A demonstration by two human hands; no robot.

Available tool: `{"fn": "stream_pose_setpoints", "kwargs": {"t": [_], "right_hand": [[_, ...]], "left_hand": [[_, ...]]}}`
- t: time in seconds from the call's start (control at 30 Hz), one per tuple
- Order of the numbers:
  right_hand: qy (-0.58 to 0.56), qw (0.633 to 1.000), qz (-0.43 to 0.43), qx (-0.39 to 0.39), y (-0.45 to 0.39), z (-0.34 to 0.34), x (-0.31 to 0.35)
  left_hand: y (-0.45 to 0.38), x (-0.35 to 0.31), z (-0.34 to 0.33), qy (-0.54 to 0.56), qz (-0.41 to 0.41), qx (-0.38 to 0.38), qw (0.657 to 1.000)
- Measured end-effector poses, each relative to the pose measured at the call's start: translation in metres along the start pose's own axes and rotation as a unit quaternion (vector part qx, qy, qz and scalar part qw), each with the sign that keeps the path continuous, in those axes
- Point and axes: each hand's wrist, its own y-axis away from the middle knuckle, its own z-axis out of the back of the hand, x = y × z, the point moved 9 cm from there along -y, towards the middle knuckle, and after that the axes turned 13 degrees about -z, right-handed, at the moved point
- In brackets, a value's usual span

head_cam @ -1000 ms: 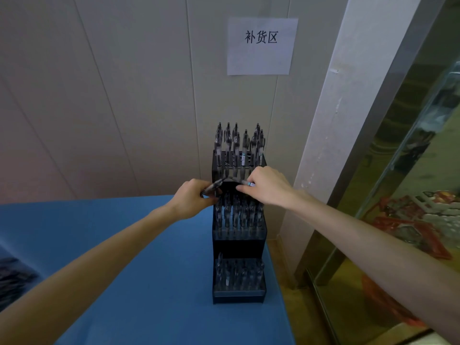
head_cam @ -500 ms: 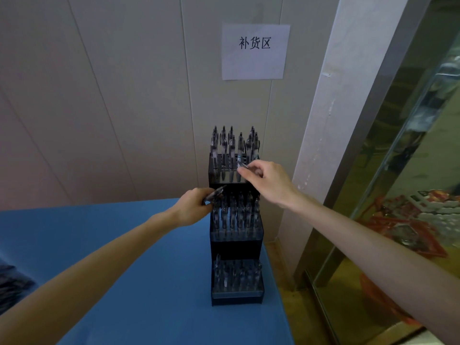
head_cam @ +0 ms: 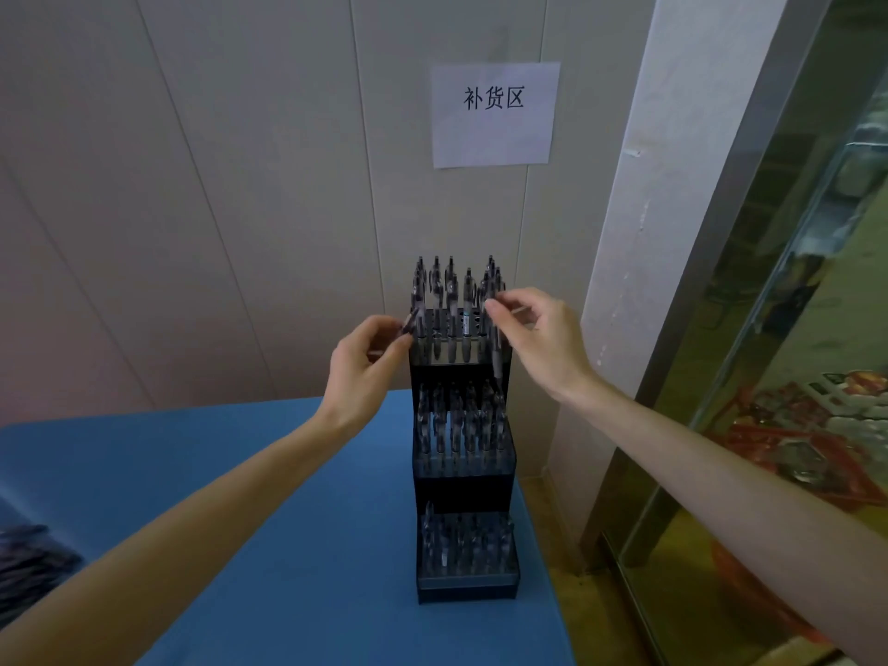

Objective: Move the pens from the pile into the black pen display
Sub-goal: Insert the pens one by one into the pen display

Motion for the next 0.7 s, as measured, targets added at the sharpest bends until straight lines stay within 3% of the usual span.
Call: {"fn": "stream_pose_setpoints", "kwargs": {"t": [0.23, 0.37, 0.57, 0.7], "right_hand": [[-0.01, 0.998, 0.039, -0.045, 0.002, 0.012, 0.01], [0.016, 0.998, 0.054, -0.019, 0.008, -0.002, 0.013], [0.151, 0.986, 0.049, 0.059, 0.017, -0.039, -0.01], [0.213, 0.973, 0.043, 0.073, 0.019, -0.048, -0.026]], "left_hand": [[-0.01, -0.002, 0.009, -0.006, -0.009, -0.037, 0.999], [-0.006, 0.002, 0.004, -0.002, -0.005, -0.033, 0.999], [0.005, 0.021, -0.003, -0.028, 0.019, -0.024, 0.999], [0.013, 0.033, -0.013, -0.048, 0.031, 0.021, 0.998]]}}
